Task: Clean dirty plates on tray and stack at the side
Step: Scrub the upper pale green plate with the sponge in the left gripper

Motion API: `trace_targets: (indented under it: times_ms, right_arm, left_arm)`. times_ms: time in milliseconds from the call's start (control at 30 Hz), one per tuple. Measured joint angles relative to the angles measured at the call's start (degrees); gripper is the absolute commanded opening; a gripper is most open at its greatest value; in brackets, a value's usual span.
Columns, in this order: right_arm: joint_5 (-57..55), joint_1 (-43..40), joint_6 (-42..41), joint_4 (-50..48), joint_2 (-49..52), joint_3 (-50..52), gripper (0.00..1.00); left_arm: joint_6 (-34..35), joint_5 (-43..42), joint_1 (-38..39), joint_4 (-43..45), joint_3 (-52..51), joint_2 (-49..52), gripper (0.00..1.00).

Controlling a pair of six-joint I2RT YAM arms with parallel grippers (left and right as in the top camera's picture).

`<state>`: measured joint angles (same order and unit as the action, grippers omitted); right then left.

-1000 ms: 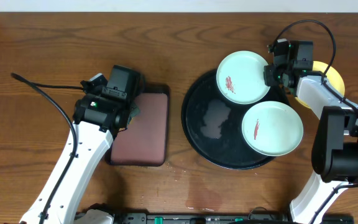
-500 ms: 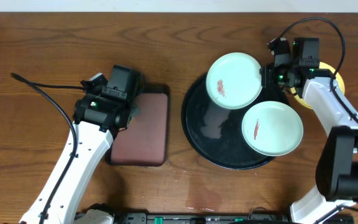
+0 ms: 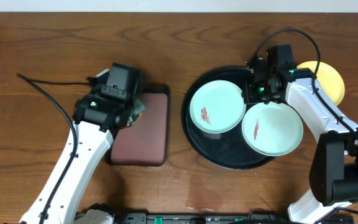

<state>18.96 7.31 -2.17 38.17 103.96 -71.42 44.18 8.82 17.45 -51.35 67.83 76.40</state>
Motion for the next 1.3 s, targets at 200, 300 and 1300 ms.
trace_targets:
  times_ms: [200, 300, 1300]
  right_arm:
    - [-0.7, 0.0, -0.4, 1.6, 0.0, 0.4, 0.01]
    - [-0.8, 0.0, -0.5, 0.7, 0.0, 2.1, 0.01]
    - [-9.0, 6.1, -4.6, -14.1, 0.0, 11.8, 0.33]
  left_arm:
    - [-4.0, -6.0, 2.8, 4.1, 0.0, 0.0, 0.07]
    - [-4.4, -7.7, 4.4, 5.4, 0.0, 0.1, 0.08]
    - [-5.5, -17.1, 19.2, 32.3, -0.1, 22.1, 0.08]
